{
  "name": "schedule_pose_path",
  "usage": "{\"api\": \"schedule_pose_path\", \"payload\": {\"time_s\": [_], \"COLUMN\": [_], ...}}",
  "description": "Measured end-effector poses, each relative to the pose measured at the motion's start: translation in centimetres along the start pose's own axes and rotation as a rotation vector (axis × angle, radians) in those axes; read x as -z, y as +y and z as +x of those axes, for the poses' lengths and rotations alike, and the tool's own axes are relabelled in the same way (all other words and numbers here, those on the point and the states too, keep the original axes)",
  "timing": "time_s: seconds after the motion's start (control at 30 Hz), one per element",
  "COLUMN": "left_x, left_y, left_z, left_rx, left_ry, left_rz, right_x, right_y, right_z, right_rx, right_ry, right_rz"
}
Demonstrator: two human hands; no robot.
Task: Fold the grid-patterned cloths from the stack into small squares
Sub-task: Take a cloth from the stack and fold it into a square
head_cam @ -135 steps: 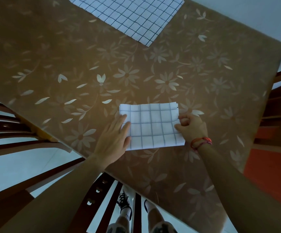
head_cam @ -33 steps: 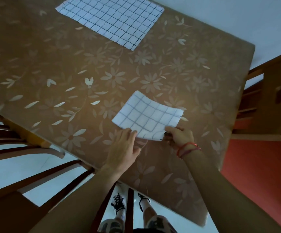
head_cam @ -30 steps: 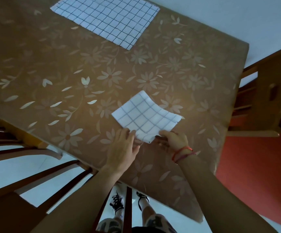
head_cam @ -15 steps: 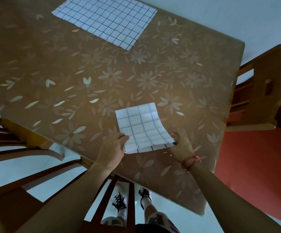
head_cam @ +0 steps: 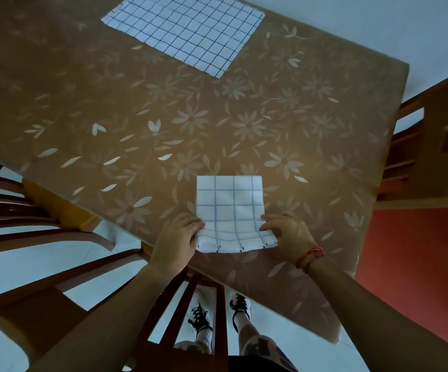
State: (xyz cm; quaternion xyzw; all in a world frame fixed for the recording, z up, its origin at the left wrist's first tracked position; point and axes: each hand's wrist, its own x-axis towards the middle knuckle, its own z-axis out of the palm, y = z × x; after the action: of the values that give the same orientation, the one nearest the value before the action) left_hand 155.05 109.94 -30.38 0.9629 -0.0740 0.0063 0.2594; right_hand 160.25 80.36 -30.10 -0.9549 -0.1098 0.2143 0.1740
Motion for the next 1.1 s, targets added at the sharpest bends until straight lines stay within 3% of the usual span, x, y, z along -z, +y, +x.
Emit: {"api": "schedule_pose_path", "payload": {"time_s": [0.1, 0.37, 0.7, 0.83, 0.93, 1.1], "left_x": [0.0, 0.5, -0.1, 0.0, 0.0, -0.2], "left_y": [-0.5, -0.1, -1.3, -1.6, -2.3, -3.5], "left_z": [0.2, 2.2, 4.3, 4.2, 4.2, 5.2], "left_rx": [0.046, 0.277, 0.330, 0.153, -0.013, -0.069], "left_ry": [0.019, 0.047, 0.060, 0.067, -0.023, -0.179], "left_rz": [-0.023, -0.105, -0.037, 0.132, 0.241, 0.349], "right_x": [1.5, 3.0, 2.5, 2.2, 2.1, 2.1], "right_y": [-2.7, -4.2, -4.2, -4.2, -4.2, -4.4], "right_z": [1.0, 3.9, 7.4, 7.7, 7.8, 8.0], "right_rx": [0.069, -0.086, -0.213, -0.241, -0.251, -0.270], "right_ry": [0.122, 0.111, 0.098, 0.092, 0.095, 0.093], "right_rz": [0.162, 0.313, 0.291, 0.265, 0.262, 0.242]}}
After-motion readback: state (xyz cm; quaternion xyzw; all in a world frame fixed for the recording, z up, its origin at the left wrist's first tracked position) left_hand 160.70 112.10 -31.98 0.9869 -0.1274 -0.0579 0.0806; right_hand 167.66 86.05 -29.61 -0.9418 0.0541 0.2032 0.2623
